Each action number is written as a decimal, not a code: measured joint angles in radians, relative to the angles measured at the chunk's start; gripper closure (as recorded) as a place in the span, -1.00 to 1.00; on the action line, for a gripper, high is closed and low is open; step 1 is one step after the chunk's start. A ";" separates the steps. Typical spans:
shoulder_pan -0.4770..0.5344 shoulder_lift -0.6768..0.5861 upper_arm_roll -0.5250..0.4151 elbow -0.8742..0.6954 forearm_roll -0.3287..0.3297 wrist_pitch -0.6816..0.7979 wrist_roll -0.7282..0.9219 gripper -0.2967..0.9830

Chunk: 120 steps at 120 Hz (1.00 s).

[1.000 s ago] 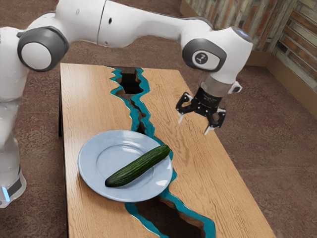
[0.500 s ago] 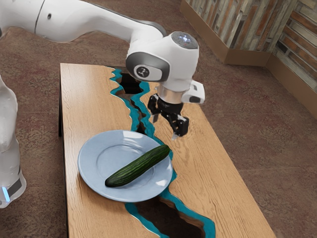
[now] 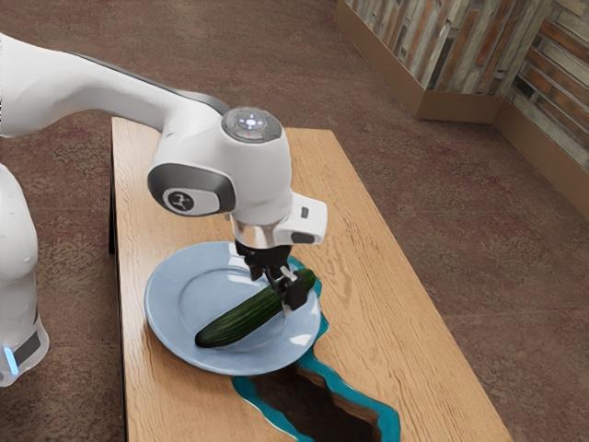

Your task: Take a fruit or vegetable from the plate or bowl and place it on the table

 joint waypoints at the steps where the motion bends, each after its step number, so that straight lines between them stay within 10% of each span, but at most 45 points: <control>1: 0.002 -0.001 -0.002 -0.001 -0.004 0.001 0.000 -0.50; 102: 0.119 0.160 -0.021 -0.055 -0.121 0.061 0.010 -0.41; 120: 0.119 0.165 -0.027 -0.054 -0.114 0.079 0.009 -0.12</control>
